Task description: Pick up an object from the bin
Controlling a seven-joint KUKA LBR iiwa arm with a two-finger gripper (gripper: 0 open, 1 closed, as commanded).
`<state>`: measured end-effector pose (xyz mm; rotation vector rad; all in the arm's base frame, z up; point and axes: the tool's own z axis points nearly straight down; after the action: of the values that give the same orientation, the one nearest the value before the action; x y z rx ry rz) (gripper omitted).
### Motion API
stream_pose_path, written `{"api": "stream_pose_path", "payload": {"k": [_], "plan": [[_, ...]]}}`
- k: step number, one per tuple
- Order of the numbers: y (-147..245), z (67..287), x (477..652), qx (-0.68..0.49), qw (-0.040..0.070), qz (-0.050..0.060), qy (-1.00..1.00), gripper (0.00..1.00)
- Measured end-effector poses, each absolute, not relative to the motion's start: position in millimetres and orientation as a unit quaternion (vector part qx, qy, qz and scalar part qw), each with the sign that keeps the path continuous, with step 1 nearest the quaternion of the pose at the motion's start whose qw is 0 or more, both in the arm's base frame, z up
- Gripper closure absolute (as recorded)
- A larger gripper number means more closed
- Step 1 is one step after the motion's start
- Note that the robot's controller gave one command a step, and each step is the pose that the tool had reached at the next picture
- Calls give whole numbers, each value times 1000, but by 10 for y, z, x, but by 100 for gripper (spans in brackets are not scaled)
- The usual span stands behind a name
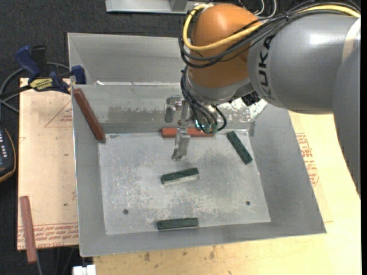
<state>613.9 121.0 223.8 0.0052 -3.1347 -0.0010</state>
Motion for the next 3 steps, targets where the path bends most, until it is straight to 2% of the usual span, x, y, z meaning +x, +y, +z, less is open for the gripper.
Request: {"api": "stream_pose_path", "payload": {"k": [1, 2, 3], "plan": [[1076, 1014, 5340, 84, 5, 0, -996, 0], [383, 688, 5911, 138, -2, 1, -990, 0], [429, 711, 5908, 140, -2, -1, -990, 100]]}}
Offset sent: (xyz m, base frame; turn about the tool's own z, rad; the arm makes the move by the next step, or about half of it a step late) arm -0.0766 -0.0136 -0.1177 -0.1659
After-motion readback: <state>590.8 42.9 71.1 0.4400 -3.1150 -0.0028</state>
